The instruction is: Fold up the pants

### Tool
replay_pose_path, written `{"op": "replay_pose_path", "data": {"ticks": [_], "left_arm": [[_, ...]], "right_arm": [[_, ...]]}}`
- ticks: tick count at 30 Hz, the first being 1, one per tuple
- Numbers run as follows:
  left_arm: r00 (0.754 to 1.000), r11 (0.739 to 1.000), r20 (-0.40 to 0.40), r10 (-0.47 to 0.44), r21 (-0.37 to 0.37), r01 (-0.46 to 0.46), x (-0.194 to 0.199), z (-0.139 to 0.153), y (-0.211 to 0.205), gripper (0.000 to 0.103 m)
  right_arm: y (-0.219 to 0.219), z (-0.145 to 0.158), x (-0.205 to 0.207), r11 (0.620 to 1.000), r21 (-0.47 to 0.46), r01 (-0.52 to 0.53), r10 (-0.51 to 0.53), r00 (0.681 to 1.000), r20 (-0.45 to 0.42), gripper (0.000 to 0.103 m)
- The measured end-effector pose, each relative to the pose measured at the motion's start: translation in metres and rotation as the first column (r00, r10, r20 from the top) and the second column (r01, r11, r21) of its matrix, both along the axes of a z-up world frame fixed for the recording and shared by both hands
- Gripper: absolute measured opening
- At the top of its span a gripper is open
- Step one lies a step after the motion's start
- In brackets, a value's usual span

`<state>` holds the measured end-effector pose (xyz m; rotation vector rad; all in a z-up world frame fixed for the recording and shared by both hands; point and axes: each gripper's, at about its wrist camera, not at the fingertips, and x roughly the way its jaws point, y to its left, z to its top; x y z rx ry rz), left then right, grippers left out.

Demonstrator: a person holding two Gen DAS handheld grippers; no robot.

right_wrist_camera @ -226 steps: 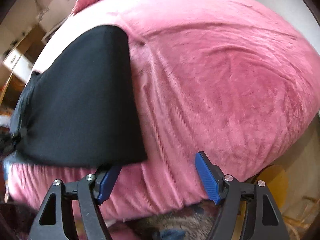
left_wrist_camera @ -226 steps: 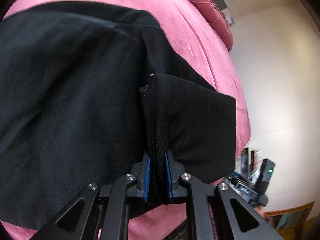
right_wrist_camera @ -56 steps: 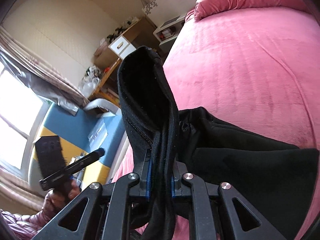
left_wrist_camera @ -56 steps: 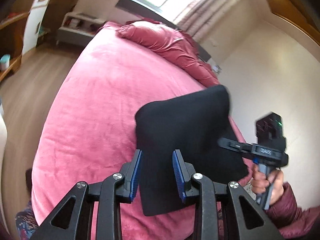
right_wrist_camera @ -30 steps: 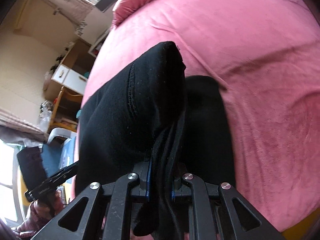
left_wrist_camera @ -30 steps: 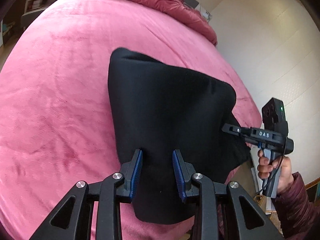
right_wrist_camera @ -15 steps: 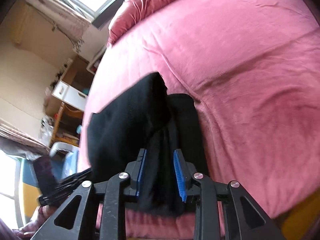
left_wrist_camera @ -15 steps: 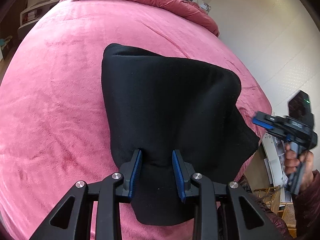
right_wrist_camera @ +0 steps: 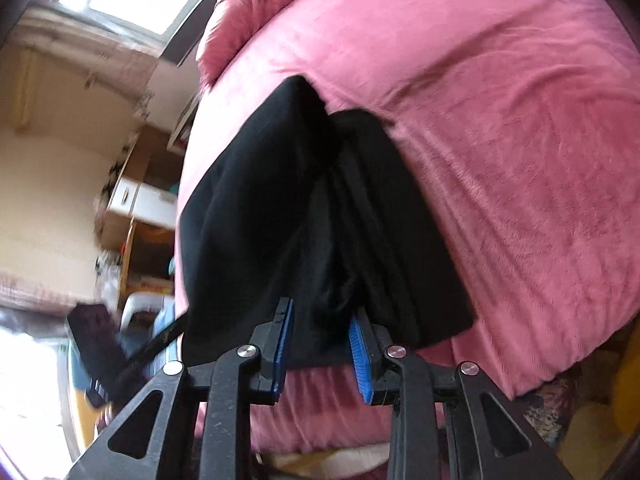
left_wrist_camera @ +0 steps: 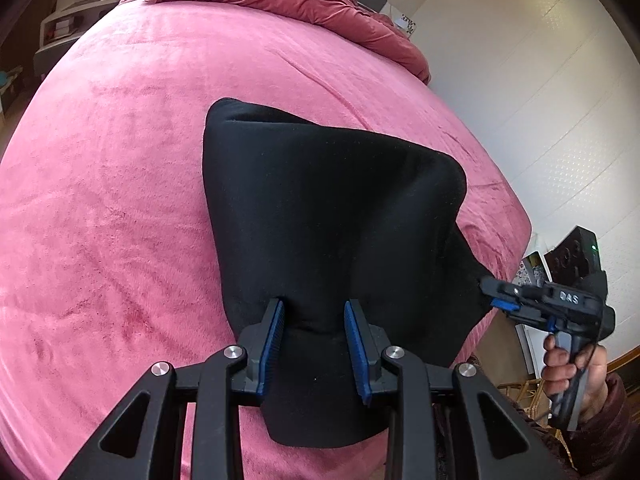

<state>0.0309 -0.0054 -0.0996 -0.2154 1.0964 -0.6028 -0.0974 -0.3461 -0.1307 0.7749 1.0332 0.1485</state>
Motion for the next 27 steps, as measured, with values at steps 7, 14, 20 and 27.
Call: {"op": "replay_pose_path", "data": {"ticks": [7, 14, 20, 27], "left_arm": [[0.999, 0.995, 0.035, 0.015, -0.098, -0.011, -0.004, 0.022, 0.018, 0.03], [0.999, 0.997, -0.012, -0.033, 0.076, 0.034, -0.004, -0.006, -0.009, 0.03], [1.0, 0.997, 0.027, -0.016, 0.073, 0.014, -0.006, 0.009, -0.007, 0.03], [0.971, 0.986, 0.169, -0.167, 0.034, 0.163, -0.021, 0.039, -0.031, 0.03]], "right_arm": [[0.001, 0.02, -0.017, 0.996, -0.082, -0.04, 0.043, 0.999, 0.031, 0.008], [-0.004, -0.012, -0.022, 0.993, -0.118, -0.017, 0.011, 0.999, -0.051, 0.007], [0.001, -0.006, -0.015, 0.983, -0.152, -0.102, 0.095, 0.994, -0.051, 0.014], [-0.012, 0.042, -0.009, 0.965, -0.243, -0.097, 0.109, 0.993, 0.035, 0.034]]}}
